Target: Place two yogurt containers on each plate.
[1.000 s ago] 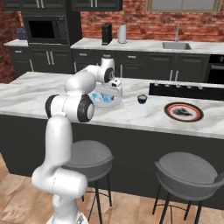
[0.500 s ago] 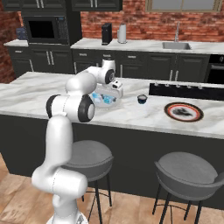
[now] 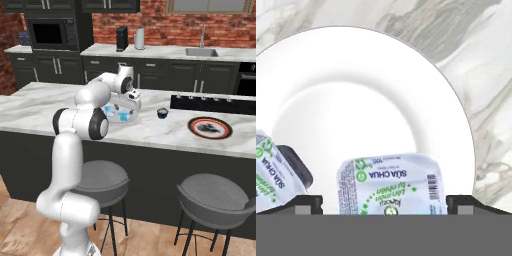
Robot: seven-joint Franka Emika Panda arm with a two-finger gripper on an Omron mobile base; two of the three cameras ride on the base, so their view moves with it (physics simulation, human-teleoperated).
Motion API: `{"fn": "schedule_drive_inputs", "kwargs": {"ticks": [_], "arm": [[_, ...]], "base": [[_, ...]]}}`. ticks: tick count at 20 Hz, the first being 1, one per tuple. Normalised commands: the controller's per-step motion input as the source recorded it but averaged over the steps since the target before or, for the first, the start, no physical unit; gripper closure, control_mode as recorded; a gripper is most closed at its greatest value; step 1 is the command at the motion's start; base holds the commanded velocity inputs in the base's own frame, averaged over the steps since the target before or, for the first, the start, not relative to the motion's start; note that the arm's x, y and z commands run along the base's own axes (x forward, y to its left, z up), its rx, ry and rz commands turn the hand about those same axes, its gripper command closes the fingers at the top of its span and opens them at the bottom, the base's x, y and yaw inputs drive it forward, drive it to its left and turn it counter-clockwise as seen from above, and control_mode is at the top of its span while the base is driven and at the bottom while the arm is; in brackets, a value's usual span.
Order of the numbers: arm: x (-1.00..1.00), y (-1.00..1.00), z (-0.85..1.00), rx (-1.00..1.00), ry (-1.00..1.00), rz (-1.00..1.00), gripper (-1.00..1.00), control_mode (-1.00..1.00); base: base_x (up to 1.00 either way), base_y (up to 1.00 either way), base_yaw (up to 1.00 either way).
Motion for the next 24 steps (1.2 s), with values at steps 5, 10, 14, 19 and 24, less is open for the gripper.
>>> {"fn": "schedule_drive_inputs", "kwargs": {"ticks": [5,10,14,19,24], "arm": [[-0.03,0.00,0.34,0.00,0.00,-0.08,-1.00,-1.00],[-0.35,0.00,0.32,0.00,0.00,-0.09,-1.00,-1.00],[-0.87,0.00,0.27,0.00,-0.16,-0.04,-1.00,-1.00],[-1.00,0.00,0.32,0.00,-0.21,-0.03,-1.00,-1.00],[-1.00,0.08,0.30,-0.06,-0.08,-0.03,-1.00,-1.00]], "base": [[0.00,0.00,0.00],[0.00,0.00,0.00],[0.00,0.00,0.00],[0.00,0.00,0.00],[0.00,0.00,0.00]]}}
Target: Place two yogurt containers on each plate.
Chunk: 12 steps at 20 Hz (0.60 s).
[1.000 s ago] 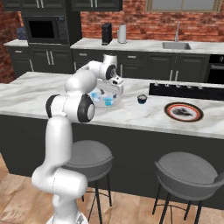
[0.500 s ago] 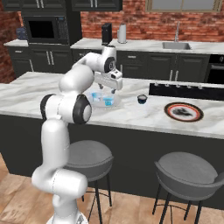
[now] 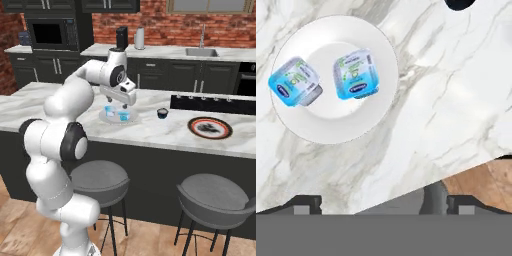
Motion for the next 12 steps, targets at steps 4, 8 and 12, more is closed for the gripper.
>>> {"fn": "schedule_drive_inputs", "kwargs": {"ticks": [4,8,12], "arm": [[-0.93,0.18,0.25,-0.30,0.02,0.00,-1.00,-1.00],[-0.87,0.26,0.18,-0.32,0.13,0.00,-1.00,-1.00],[-0.58,0.43,-0.17,-0.32,0.05,-0.01,-1.00,-1.00]], "base": [[0.00,0.00,0.00],[0.00,0.00,0.00],[0.00,0.00,0.00]]}}
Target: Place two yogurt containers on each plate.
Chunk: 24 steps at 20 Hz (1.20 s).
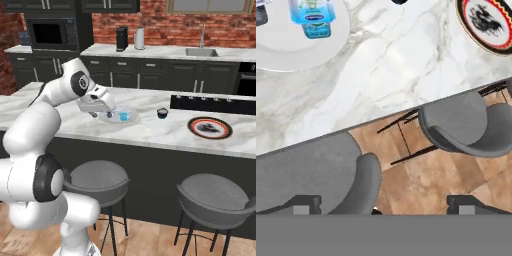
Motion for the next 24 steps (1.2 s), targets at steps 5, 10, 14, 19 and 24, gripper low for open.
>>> {"fn": "schedule_drive_inputs", "kwargs": {"ticks": [5,10,14,19,24], "arm": [[-0.43,0.12,-0.04,-0.01,0.01,-0.13,-1.00,1.00],[0.00,0.00,0.00,0.00,0.00,0.00,-1.00,1.00],[0.00,0.00,0.00,0.00,0.00,0.00,-1.00,1.00],[0.00,0.00,0.00,0.00,0.00,0.00,-1.00,1.00],[0.00,0.00,0.00,0.00,0.00,0.00,-1.00,1.00]], "base": [[-0.11,-0.06,-0.06],[-0.28,-0.72,-0.35],[-0.07,-0.92,-0.24],[0.03,-0.92,-0.04],[0.23,-0.83,0.01]]}}
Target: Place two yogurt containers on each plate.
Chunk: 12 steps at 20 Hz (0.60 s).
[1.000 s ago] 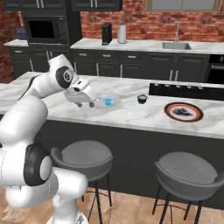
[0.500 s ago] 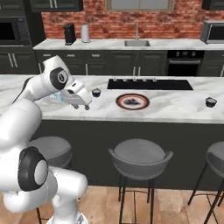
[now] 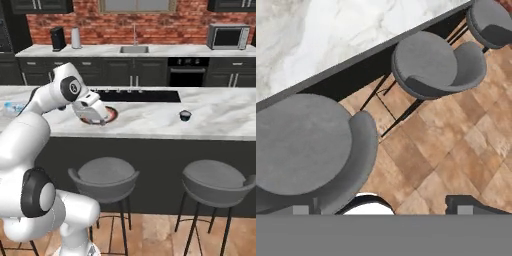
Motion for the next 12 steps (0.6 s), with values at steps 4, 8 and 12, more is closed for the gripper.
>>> {"fn": "schedule_drive_inputs", "kwargs": {"ticks": [4,8,12], "arm": [[0.00,0.00,0.00,0.00,0.00,0.00,-1.00,1.00],[0.00,0.00,0.00,0.00,0.00,0.00,-1.00,1.00],[0.00,0.00,0.00,0.00,0.00,0.00,-1.00,1.00]], "base": [[0.51,-0.37,0.08],[0.68,0.01,0.20],[0.73,0.00,0.37]]}}
